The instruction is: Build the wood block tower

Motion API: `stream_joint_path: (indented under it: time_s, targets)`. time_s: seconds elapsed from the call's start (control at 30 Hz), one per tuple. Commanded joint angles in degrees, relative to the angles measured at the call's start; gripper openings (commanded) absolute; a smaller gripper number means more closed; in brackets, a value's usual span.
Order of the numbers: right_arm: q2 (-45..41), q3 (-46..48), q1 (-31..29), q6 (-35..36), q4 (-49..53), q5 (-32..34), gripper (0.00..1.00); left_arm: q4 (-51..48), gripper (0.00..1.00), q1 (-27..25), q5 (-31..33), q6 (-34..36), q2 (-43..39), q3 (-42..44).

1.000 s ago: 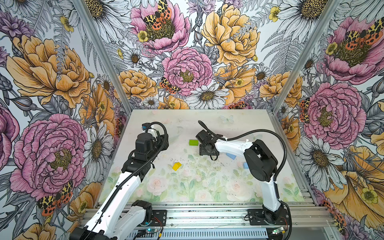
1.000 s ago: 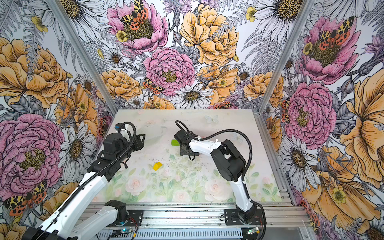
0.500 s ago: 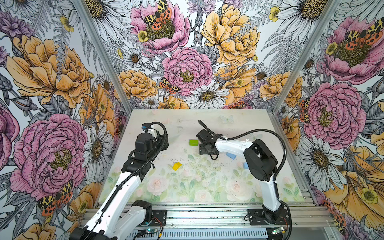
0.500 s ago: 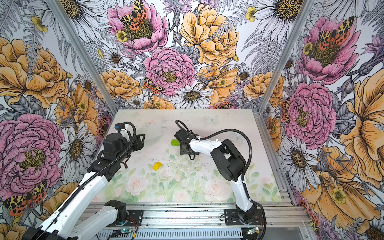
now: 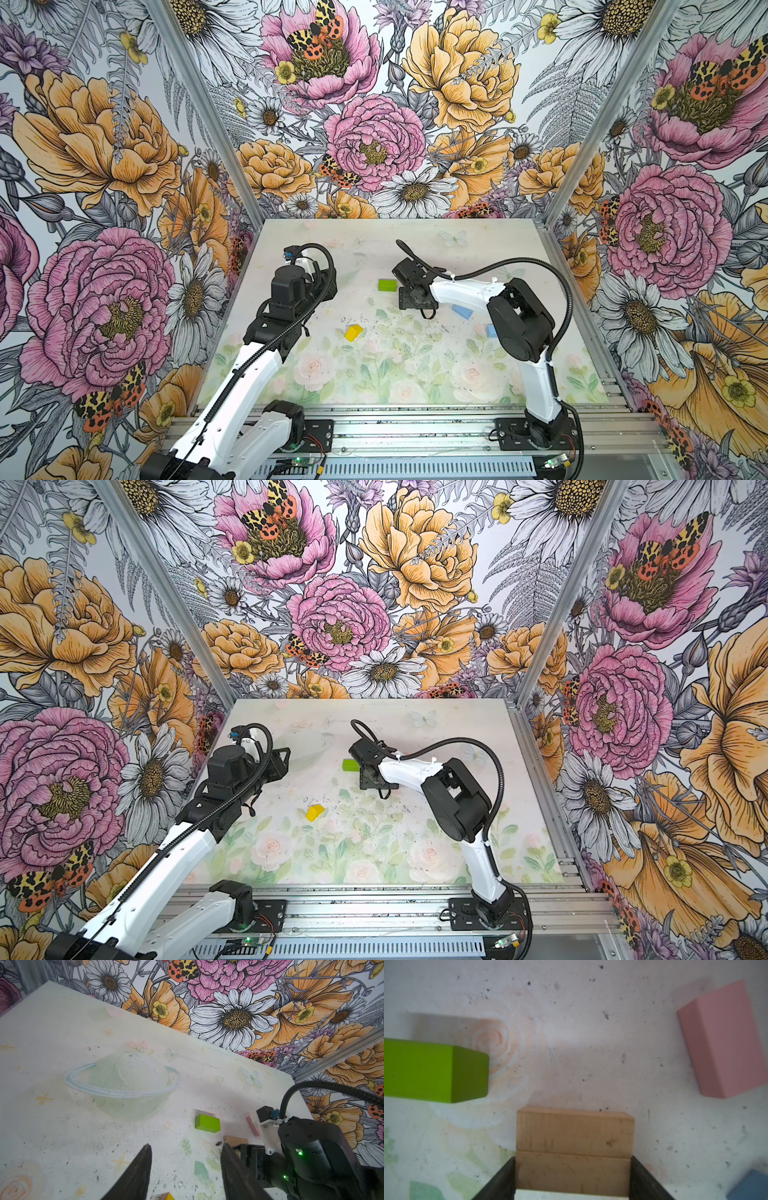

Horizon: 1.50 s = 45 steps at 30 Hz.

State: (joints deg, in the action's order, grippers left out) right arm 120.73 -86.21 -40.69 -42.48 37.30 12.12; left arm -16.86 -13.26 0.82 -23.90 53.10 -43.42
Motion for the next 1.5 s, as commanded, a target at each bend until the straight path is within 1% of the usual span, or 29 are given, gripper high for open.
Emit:
stream_joint_path:
  time_s: [0.0, 0.2, 0.23, 0.57, 0.6, 0.77, 0.97, 1.07, 1.17, 1.2, 1.27, 1.33, 1.37, 1.43, 1.47]
  targets:
    - [5.29, 2.06, 0.84, 0.64, 3.48, -1.24, 0.79, 0.69, 0.55, 0.58, -0.03, 0.09, -0.04, 0.35]
    - [4.53, 1.93, 0.89, 1.08, 3.48, -1.11, 0.86, 0.63, 0.55, 0.59, 0.02, 0.17, -0.1, 0.35]
    - [4.41, 1.84, 0.89, 1.12, 3.48, -1.11, 0.91, 0.64, 0.55, 0.52, 0.0, 0.09, -0.11, 0.35]
    - [0.46, 1.31, 0.78, 2.02, 3.48, -2.16, 0.95, 0.6, 0.55, 0.44, 0.23, 0.13, -0.1, 0.37]
    - [-0.42, 1.31, 0.67, 2.14, 3.48, -2.28, 1.0, 0.6, 0.55, 0.44, 0.24, 0.17, -0.13, 0.35]
    - [-5.5, 1.46, 0.43, 2.88, 3.47, -2.91, 1.0, 0.6, 0.55, 0.53, 0.3, 0.17, 0.05, 0.35]
    - [-13.53, 2.89, 0.78, 3.93, 3.44, -2.8, 0.99, 0.85, 0.54, 0.56, -0.13, 0.22, 1.31, 0.19]
    - [-17.66, 4.21, 1.61, 4.63, 3.31, -2.53, 0.97, 1.29, 0.5, 0.51, -1.95, 0.08, 3.4, -0.32]
    - [-22.04, 6.89, 3.15, 5.25, 2.08, -3.61, 0.91, 1.3, 0.45, 0.09, -4.05, -0.09, 6.48, -1.48]
    - [-23.31, 8.17, 3.84, 5.3, 1.03, -4.56, 0.87, 1.39, 0.43, -0.25, -4.57, -0.1, 7.59, -1.83]
    - [-25.94, 11.54, 5.64, 5.04, -2.01, -7.07, 0.77, 1.39, 0.41, -1.62, -5.16, 0.2, 9.98, -3.05]
    - [-28.16, 15.33, 7.99, 4.53, -5.53, -10.35, 0.57, 1.26, 0.41, -4.05, -4.97, 1.05, 12.85, -4.73]
    - [-28.94, 16.82, 8.91, 4.22, -6.83, -11.5, 0.49, 1.14, 0.4, -5.12, -4.72, 1.45, 14.17, -5.46]
    - [-30.44, 19.76, 10.71, 3.82, -8.97, -13.11, 0.28, 0.49, 0.4, -7.51, -4.23, 2.14, 17.38, -7.71]
    - [-30.92, 20.69, 11.25, 3.84, -9.46, -13.59, 0.21, 0.07, 0.39, -8.29, -4.24, 2.34, 18.84, -8.71]
